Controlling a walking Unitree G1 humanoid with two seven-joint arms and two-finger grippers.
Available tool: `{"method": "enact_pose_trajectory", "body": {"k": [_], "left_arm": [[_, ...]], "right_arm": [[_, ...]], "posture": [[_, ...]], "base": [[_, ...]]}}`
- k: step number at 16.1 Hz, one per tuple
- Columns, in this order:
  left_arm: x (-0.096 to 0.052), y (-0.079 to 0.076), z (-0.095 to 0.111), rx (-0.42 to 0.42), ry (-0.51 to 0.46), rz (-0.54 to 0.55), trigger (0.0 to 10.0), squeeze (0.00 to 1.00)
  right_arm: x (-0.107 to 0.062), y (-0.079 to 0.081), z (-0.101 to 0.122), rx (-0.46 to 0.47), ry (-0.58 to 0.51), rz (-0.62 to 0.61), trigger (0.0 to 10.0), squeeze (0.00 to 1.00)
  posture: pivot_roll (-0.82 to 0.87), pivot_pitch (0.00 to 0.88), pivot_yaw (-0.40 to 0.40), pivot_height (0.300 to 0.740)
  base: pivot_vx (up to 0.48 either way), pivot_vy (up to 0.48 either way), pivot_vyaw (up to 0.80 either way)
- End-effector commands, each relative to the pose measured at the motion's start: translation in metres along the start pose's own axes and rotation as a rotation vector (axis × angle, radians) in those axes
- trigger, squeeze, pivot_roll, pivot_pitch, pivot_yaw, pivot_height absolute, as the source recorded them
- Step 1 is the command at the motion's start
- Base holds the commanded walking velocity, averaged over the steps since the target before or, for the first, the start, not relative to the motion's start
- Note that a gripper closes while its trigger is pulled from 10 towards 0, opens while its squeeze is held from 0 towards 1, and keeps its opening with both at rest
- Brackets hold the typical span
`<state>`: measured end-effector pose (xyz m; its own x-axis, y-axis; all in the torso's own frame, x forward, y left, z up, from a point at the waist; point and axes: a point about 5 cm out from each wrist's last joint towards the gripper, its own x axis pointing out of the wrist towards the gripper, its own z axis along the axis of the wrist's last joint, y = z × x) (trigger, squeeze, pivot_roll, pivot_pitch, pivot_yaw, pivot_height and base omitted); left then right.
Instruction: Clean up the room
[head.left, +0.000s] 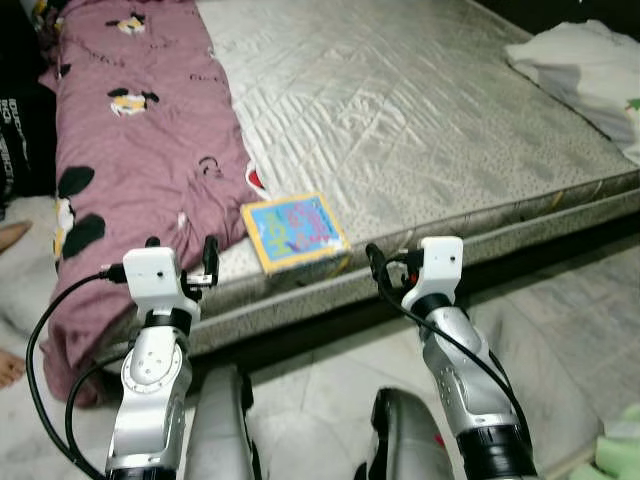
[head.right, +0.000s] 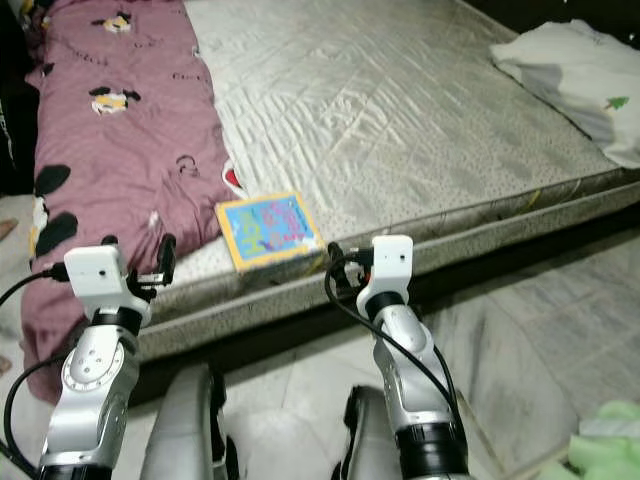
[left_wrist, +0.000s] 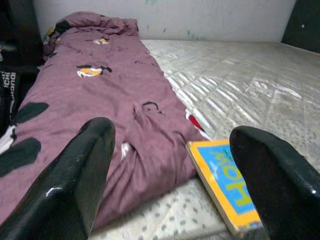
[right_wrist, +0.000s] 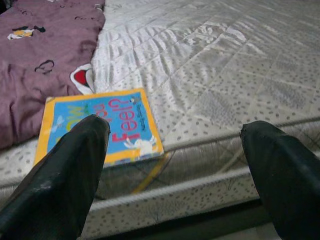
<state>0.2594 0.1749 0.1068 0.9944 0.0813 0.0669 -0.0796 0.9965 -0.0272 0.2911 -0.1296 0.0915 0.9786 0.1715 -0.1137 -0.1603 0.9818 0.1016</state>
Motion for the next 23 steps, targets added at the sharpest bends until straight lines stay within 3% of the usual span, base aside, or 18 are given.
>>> {"method": "enact_pose_trajectory", "body": {"k": [1, 10, 14, 17, 21, 23], "left_arm": [[0.000, -0.001, 0.002, -0.002, -0.012, -0.006, 10.0, 0.00], [0.001, -0.002, -0.001, -0.006, 0.006, -0.009, 10.0, 0.00], [0.007, 0.011, -0.008, -0.063, 0.055, 0.135, 10.0, 0.00], [0.016, 0.007, -0.015, -0.093, 0.091, 0.164, 10.0, 0.00], [0.033, -0.002, -0.038, -0.136, 0.189, 0.176, 10.0, 0.00], [0.033, -0.001, -0.047, -0.162, 0.222, 0.207, 10.0, 0.00]], "right_arm": [[0.000, -0.002, 0.001, -0.005, 0.004, -0.002, 10.0, 0.00], [0.001, -0.003, 0.000, -0.011, 0.008, -0.002, 10.0, 0.00], [-0.002, -0.005, -0.001, -0.006, 0.013, -0.002, 10.0, 0.00], [-0.009, -0.012, 0.004, -0.012, 0.000, -0.018, 10.0, 0.00], [-0.039, -0.058, 0.012, -0.122, 0.033, -0.104, 10.0, 0.00], [-0.054, -0.069, 0.014, -0.160, 0.047, -0.129, 10.0, 0.00]], "posture": [[0.05, 0.070, -0.045, 0.591], [0.05, 0.051, -0.046, 0.591], [0.03, 0.054, -0.049, 0.561], [0.00, 0.070, -0.056, 0.548], [-0.11, 0.117, -0.080, 0.548], [-0.16, 0.133, -0.085, 0.548]], "base": [[0.345, 0.000, 0.00], [0.237, 0.000, 0.00], [0.000, 0.000, 0.00], [0.000, 0.000, 0.00], [0.000, 0.000, 0.00], [0.000, 0.000, 0.00]]}}
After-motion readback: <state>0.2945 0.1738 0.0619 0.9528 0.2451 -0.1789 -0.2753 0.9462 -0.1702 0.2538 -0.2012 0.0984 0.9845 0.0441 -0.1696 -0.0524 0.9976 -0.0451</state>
